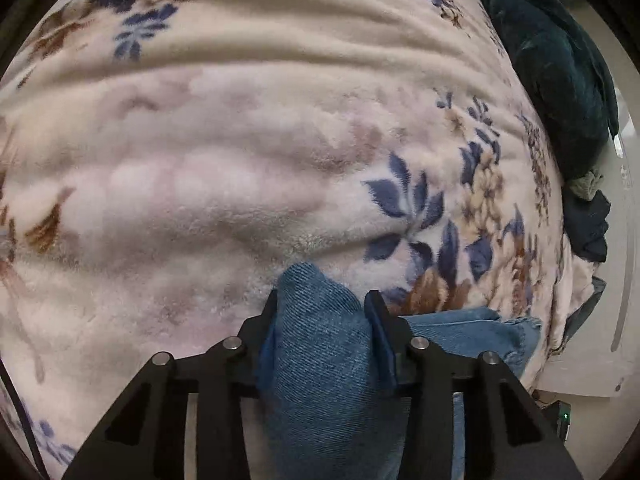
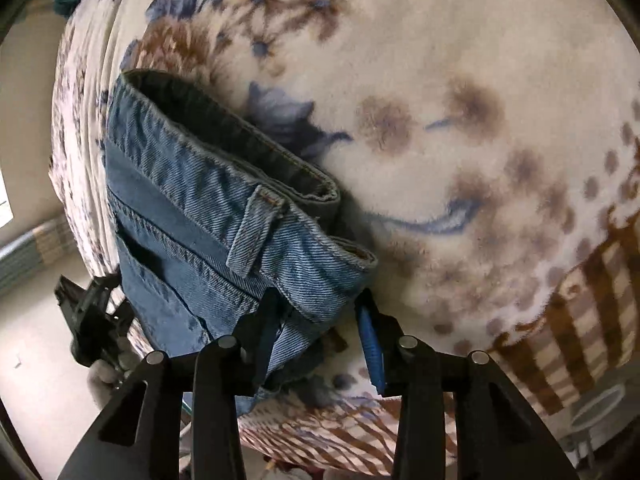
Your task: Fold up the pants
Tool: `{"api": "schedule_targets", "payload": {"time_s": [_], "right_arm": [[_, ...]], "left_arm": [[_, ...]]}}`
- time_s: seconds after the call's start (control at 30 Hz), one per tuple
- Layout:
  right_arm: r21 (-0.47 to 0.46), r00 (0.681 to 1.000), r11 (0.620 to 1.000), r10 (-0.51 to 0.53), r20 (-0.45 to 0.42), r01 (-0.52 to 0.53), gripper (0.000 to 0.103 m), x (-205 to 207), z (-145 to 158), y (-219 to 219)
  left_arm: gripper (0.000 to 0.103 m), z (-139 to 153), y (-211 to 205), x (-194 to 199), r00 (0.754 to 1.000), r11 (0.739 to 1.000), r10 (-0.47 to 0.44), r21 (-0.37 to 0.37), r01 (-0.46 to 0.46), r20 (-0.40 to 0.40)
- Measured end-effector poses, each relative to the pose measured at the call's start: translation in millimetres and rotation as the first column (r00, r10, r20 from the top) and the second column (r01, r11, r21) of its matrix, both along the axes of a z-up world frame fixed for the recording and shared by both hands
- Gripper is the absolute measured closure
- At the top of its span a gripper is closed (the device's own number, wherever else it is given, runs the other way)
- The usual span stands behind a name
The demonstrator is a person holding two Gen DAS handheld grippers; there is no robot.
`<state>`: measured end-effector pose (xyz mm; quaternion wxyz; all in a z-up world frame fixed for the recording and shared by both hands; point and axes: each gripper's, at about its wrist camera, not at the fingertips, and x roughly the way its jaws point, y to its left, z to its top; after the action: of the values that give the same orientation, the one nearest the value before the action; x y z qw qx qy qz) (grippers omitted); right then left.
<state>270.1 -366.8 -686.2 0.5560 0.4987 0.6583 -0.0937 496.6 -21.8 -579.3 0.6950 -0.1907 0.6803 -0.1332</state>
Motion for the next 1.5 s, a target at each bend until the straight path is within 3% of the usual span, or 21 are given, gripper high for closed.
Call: {"api": "schedule_targets", "payload": {"time_s": [0.13, 0.27, 0.4, 0.5, 0.6, 0.63, 0.7, 0.73, 0.8, 0.9, 1.0, 1.07, 1.13, 1.17, 1.23, 1.3, 1.37, 1.5], "right_arm": [[-0.083, 0.999, 0.996, 0.025, 0.023, -0.022, 0.042, 9, 42, -8], [-0.170, 0.987, 0.977, 0.145, 0.068, -0.132, 0.037, 39, 77, -3], [-0.191, 0.930, 0.925, 0.351, 0.107, -0.327, 0.037, 94, 94, 32], [-0.213, 0.800, 0.804, 0.587, 0.126, -0.556, 0.037, 145, 99, 89], [-0.218, 0.643, 0.657, 0.753, 0.139, -0.722, 0.037, 183, 99, 144], [-0.229, 0.565, 0.581, 0.814, 0.138, -0.781, 0.037, 203, 98, 168], [-0.262, 0.463, 0.471, 0.881, 0.095, -0.843, 0.037, 226, 95, 197], [-0.283, 0.391, 0.394, 0.918, 0.067, -0.875, 0.037, 242, 93, 217], [-0.277, 0.300, 0.302, 0.953, 0.050, -0.912, 0.037, 259, 90, 244], [-0.275, 0.221, 0.211, 0.975, -0.006, -0.938, 0.037, 281, 85, 277], [-0.259, 0.118, 0.098, 0.991, -0.064, -0.961, 0.037, 287, 70, 312], [-0.253, 0.033, 0.000, 0.992, -0.123, -0.967, 0.037, 289, 56, 330], [-0.258, -0.036, -0.076, 0.987, -0.156, -0.963, 0.040, 292, 49, 344], [-0.261, -0.062, -0.104, 0.985, -0.162, -0.960, 0.044, 291, 48, 349], [-0.275, -0.127, -0.174, 0.976, -0.179, -0.946, 0.063, 287, 49, 356], [-0.308, -0.158, -0.213, 0.968, -0.194, -0.927, 0.069, 284, 51, 359], [-0.318, -0.158, -0.215, 0.968, -0.197, -0.923, 0.070, 284, 49, 357], [-0.287, -0.077, -0.125, 0.982, -0.172, -0.950, 0.070, 293, 43, 340]], "left_arm": [[0.045, 37, 14, -14, 0.998, 0.998, 0.060, -0.002, -0.060, 0.037], [0.040, 72, 23, -48, 0.992, 0.995, 0.071, 0.066, -0.078, 0.108], [0.037, 74, 23, -101, 0.996, 0.993, 0.056, 0.102, -0.063, 0.068], [0.037, 54, 14, -142, 1.000, 0.994, 0.021, 0.107, -0.020, -0.005], [0.037, 40, 9, -168, 0.997, 0.992, 0.067, 0.111, -0.063, -0.031], [0.037, 40, 10, -172, 0.994, 0.989, 0.102, 0.106, -0.098, -0.027], [0.034, 40, 13, -177, 0.984, 0.978, 0.177, 0.116, -0.174, -0.019], [0.034, 41, 12, -177, 0.981, 0.974, 0.192, 0.129, -0.188, -0.015], [0.034, 47, 11, -180, 0.972, 0.962, 0.235, 0.146, -0.232, 0.001], [0.034, 56, 7, -190, 0.971, 0.952, 0.237, 0.190, -0.238, 0.026], [0.034, 58, 2, -193, 0.978, 0.956, 0.204, 0.210, -0.206, 0.030], [0.036, 58, -1, -193, 0.985, 0.959, 0.171, 0.222, -0.174, 0.035], [0.045, 54, -4, -195, 0.990, 0.966, 0.141, 0.215, -0.143, 0.025], [0.049, 52, -5, -195, 0.990, 0.969, 0.138, 0.205, -0.139, 0.021], [0.061, 49, -5, -195, 0.991, 0.976, 0.132, 0.174, -0.134, 0.020], [0.061, 47, -8, -193, 0.992, 0.976, 0.122, 0.181, -0.125, 0.027], [0.061, 45, -8, -196, 0.992, 0.977, 0.120, 0.176, -0.123, 0.026], [0.061, 41, -8, -194, 0.994, 0.979, 0.112, 0.172, -0.113, 0.014]]}}
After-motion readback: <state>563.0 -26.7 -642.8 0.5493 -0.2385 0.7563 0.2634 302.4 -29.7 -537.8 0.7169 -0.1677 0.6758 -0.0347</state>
